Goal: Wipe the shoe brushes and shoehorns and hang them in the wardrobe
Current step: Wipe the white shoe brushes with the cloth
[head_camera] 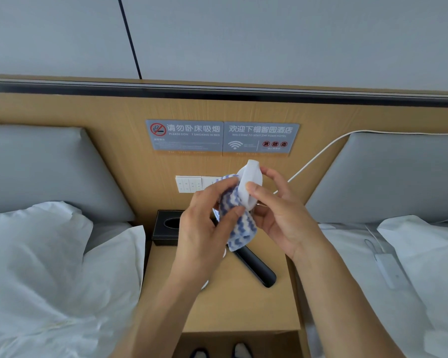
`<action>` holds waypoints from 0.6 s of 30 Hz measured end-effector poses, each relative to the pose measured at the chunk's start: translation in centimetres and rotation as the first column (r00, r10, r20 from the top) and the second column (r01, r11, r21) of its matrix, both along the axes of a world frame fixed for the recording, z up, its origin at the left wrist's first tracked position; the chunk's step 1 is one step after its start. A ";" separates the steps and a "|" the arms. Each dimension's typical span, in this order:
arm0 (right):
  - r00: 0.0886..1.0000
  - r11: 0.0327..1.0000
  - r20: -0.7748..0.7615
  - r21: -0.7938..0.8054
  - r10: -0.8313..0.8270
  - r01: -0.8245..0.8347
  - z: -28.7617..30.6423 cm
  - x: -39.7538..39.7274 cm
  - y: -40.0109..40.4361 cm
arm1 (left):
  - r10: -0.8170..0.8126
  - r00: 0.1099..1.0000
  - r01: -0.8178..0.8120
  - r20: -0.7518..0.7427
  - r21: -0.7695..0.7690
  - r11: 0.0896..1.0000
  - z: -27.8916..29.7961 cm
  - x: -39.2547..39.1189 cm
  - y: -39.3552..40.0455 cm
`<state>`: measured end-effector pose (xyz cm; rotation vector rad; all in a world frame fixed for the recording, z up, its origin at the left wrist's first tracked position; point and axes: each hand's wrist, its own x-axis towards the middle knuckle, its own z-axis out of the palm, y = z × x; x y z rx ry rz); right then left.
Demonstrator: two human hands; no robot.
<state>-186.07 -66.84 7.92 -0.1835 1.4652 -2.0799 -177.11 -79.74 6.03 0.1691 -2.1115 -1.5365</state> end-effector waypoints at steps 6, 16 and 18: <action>1.000 1.000 -0.009 -0.012 -0.003 0.003 0.3 -0.1 -0.2 | 0.051 0.998 -0.049 -0.022 0.101 0.994 0.2 -0.5 -0.1; 0.995 0.997 0.059 -0.027 -0.076 0.077 0.0 0.3 -0.7 | 0.031 0.999 -0.028 0.013 -0.163 0.986 -1.1 -0.4 0.9; 0.996 0.997 0.047 -0.029 -0.071 0.072 0.1 0.4 -0.7 | 0.019 1.000 -0.020 -0.009 -0.159 0.987 -1.0 -0.5 0.5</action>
